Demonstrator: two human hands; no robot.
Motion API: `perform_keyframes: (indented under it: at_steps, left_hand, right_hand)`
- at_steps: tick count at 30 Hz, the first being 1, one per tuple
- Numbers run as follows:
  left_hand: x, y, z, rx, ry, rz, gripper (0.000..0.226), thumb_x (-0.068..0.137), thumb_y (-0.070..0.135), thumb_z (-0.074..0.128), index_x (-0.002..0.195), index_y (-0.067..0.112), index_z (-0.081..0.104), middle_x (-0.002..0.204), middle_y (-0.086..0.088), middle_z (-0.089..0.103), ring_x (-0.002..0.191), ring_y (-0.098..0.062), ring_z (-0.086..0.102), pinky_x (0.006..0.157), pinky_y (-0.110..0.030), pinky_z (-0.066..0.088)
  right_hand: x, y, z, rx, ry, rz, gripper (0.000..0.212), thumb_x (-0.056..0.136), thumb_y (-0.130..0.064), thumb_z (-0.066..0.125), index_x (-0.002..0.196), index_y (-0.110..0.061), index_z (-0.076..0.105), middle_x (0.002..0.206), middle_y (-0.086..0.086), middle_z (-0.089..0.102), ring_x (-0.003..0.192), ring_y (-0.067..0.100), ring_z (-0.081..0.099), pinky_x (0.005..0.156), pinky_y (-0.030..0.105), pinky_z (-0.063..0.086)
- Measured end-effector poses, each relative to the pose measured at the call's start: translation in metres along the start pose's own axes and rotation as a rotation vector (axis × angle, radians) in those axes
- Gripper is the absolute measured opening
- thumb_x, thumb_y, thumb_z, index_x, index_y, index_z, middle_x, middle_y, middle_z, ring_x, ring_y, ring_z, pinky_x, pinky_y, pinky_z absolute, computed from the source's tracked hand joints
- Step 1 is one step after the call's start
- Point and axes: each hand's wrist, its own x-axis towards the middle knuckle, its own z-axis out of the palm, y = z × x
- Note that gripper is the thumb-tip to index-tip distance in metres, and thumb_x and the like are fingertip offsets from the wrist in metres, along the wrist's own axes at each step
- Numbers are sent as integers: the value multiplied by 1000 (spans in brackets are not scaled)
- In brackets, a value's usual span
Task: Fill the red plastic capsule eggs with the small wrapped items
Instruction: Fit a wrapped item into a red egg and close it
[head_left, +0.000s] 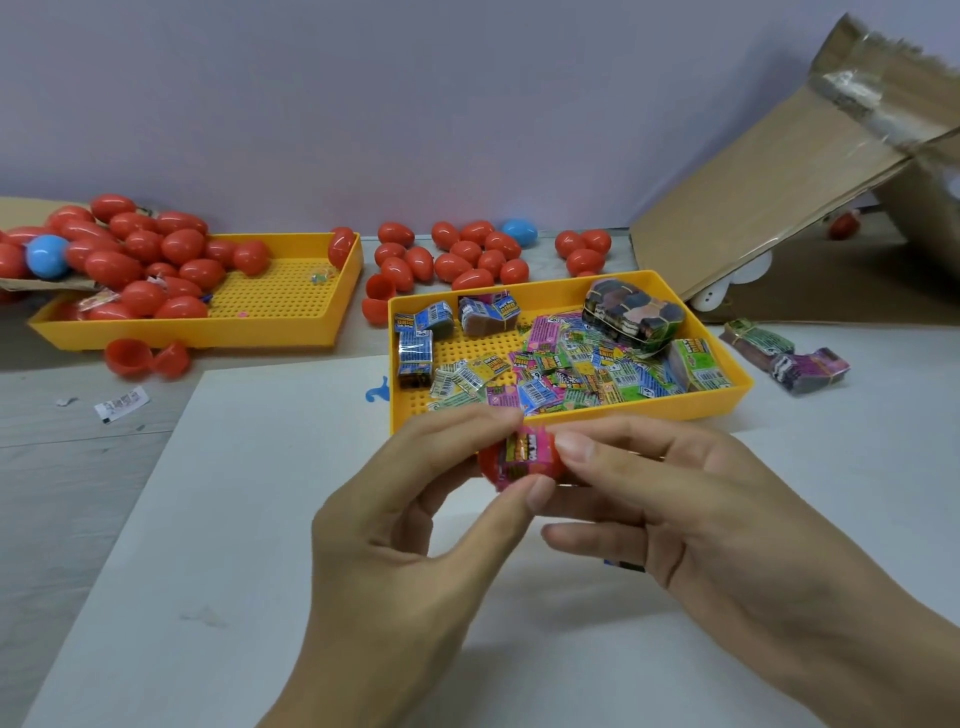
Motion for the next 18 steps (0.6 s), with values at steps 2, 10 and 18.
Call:
perform_keyframes:
  at_steps: [2, 10, 18]
  left_hand:
    - [1, 1, 0, 58, -14, 19, 32, 79, 15, 77, 111, 16, 71, 109, -3, 70, 107, -29, 67, 87, -28, 55]
    - [5, 3, -2, 196, -58, 105, 33, 79, 14, 79, 110, 19, 68, 108, 0, 67, 104, -30, 67, 81, -36, 57]
    - [1, 14, 5, -144, -9, -432, 39, 78, 60, 72, 105, 33, 74, 96, -7, 73, 78, -23, 71, 64, -29, 57]
  right_hand:
    - [0, 1, 2, -13, 4, -9, 29, 67, -23, 72, 89, -4, 78, 84, 14, 76, 74, 19, 75, 58, 24, 58]
    - [1, -1, 2, 7, -41, 81, 31, 73, -30, 77, 95, -9, 78, 92, 14, 75, 75, 20, 74, 56, 26, 58]
    - [1, 5, -3, -465, 5, -374, 32, 72, -6, 85, 97, -24, 75, 99, -3, 77, 96, 13, 72, 81, 26, 59]
